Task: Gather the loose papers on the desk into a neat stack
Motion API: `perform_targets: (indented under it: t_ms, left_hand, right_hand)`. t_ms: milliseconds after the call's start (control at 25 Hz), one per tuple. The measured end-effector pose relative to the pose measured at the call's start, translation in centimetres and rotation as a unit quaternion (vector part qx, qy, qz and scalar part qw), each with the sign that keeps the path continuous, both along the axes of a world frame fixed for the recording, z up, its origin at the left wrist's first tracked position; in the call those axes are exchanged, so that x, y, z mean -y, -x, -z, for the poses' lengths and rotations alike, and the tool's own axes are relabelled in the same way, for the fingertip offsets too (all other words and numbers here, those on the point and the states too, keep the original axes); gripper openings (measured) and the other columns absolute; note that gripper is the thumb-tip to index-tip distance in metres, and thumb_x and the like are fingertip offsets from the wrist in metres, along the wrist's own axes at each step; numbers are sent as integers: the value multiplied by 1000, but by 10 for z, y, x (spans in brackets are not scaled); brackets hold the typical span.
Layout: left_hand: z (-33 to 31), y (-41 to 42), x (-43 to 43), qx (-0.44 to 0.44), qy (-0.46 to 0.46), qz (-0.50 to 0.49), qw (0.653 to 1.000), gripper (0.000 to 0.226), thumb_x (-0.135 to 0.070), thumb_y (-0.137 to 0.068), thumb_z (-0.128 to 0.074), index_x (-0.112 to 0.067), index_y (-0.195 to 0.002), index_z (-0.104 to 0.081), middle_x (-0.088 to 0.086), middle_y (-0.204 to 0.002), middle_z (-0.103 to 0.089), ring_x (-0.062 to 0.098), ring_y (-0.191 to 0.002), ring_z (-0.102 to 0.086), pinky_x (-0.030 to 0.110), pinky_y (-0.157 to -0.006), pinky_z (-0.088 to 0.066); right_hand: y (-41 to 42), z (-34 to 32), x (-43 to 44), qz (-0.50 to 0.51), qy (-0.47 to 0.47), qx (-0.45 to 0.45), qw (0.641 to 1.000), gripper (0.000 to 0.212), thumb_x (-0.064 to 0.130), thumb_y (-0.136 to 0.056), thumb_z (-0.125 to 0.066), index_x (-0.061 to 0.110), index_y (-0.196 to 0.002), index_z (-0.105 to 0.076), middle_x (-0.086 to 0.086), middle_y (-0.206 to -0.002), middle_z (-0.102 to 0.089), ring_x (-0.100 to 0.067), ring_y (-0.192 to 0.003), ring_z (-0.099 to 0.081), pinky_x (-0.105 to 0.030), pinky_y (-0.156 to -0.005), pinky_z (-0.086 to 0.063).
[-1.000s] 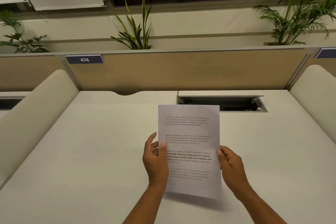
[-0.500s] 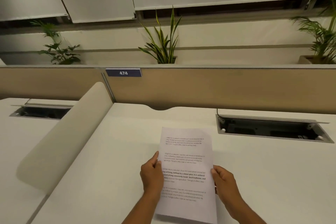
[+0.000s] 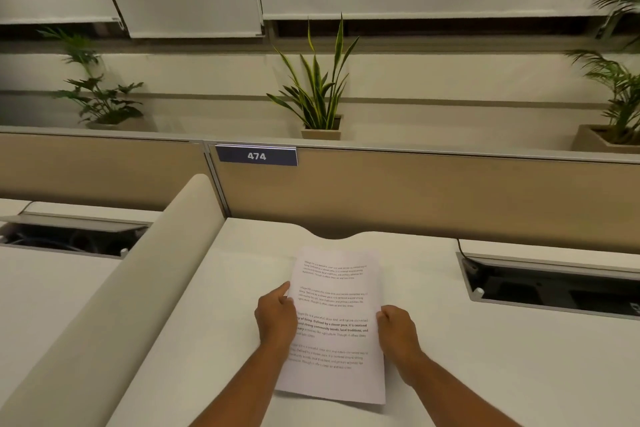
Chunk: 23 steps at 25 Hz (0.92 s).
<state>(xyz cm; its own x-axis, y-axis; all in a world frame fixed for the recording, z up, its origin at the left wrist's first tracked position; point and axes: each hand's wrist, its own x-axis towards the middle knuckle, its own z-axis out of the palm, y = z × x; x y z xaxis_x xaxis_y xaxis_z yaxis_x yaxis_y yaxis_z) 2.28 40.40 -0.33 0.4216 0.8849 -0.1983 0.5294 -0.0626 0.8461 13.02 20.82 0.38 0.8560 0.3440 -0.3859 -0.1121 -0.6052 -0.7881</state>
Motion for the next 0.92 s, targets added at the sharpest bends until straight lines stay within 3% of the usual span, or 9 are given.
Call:
perform_targets:
  t_ms: [80,200,320,440,600,720,840,920]
  left_hand:
    - [2,-13,-20,-9,-14,8,1000,37,-9,-109,-54,-11,-144,-67,10,-142,-72,4,-73,-66,6,-47,-47]
    - [3,-26,-38,-19,-14,7,1000,38,-9,-109,-54,-9,-146,-65,12,-146,-69,24,-95,-75,24,-69,-63]
    - [9,-27,-41,-29,-16,18,999,38,-9,-109,-53,-9,-146,-64,13,-147,-68,26,-100,-74,25,-71,-63]
    - [15,-25,-43,-33,-10,9,999,39,-7,-109,-53,-6,-146,-63,15,-148,-67,36,-117,-74,41,-92,-65]
    - [7,-21,-40,-48,-10,29,998,38,-8,-107,-55,-3,-144,-64,18,-142,-71,33,-109,-74,25,-77,-59]
    - [-4,-17,-32,-107,-41,85,990,47,-19,-106,-59,-5,-151,-55,17,-148,-64,36,-130,-66,43,-102,-59]
    - [-15,-20,-17,-209,-117,147,960,55,-40,-104,-62,-10,-149,-50,14,-151,-59,33,-137,-59,46,-112,-53]
    - [-23,-24,-1,-226,-154,195,942,73,-49,-104,-58,-9,-160,-37,15,-166,-45,35,-152,-45,48,-123,-43]
  right_hand:
    - [-12,0,-23,-4,20,13,1000,35,9,-108,-40,13,-73,-39,-6,-77,-54,-20,-70,-45,-31,-63,-37]
    - [-29,4,-43,-9,55,33,998,40,11,-109,-41,14,-69,-41,-6,-80,-57,-20,-73,-50,-31,-66,-42]
    - [-35,9,-51,-35,103,46,993,40,12,-109,-42,16,-70,-45,-8,-89,-62,-25,-82,-56,-32,-73,-45]
    - [-36,11,-53,-53,128,58,989,31,16,-109,-43,13,-79,-51,-12,-98,-67,-27,-89,-60,-37,-81,-51]
    - [-37,6,-45,-88,146,88,981,30,27,-110,-47,4,-114,-65,-16,-122,-72,-34,-112,-69,-44,-96,-58]
    - [-33,-3,-29,-106,169,114,973,40,37,-109,-49,9,-137,-55,-12,-137,-68,-32,-123,-67,-43,-99,-55]
    - [-31,-5,-9,-142,207,166,954,57,46,-109,-47,14,-155,-40,-9,-156,-55,-31,-140,-57,-47,-111,-50]
    - [-35,-12,2,-148,230,215,938,67,51,-109,-44,14,-163,-29,-9,-167,-43,-31,-150,-47,-48,-119,-43]
